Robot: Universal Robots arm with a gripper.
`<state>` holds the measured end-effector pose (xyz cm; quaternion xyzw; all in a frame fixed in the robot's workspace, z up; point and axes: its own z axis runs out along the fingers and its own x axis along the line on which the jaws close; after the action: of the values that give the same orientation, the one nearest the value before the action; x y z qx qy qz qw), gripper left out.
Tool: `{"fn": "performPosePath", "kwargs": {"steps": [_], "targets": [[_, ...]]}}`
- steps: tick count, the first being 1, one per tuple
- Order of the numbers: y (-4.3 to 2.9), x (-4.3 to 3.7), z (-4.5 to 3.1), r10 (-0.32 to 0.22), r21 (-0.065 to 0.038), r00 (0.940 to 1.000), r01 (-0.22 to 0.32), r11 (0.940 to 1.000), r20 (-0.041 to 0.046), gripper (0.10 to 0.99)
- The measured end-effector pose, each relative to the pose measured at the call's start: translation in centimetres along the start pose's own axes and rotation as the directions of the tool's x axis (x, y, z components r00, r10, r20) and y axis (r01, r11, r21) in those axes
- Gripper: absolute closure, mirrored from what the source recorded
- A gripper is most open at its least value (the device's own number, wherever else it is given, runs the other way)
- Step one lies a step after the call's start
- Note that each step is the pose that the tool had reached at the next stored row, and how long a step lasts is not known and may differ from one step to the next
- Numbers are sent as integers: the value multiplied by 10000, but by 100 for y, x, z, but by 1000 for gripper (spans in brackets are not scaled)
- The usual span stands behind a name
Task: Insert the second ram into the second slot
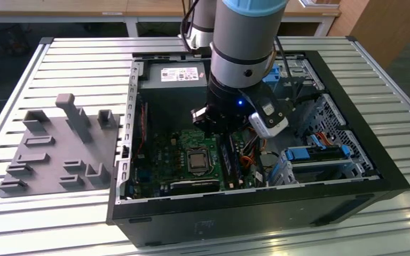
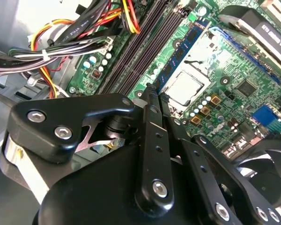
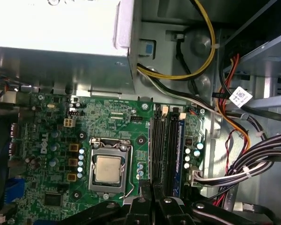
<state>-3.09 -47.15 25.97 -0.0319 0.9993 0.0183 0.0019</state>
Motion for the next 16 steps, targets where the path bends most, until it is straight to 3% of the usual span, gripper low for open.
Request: {"fn": "performPosePath", "kwargs": {"steps": [11, 16], "targets": [[-14, 1, 157, 131, 1, 9999, -131, 9999, 0, 953], [-14, 1, 173, 133, 4, 9999, -133, 9999, -1, 953]]}}
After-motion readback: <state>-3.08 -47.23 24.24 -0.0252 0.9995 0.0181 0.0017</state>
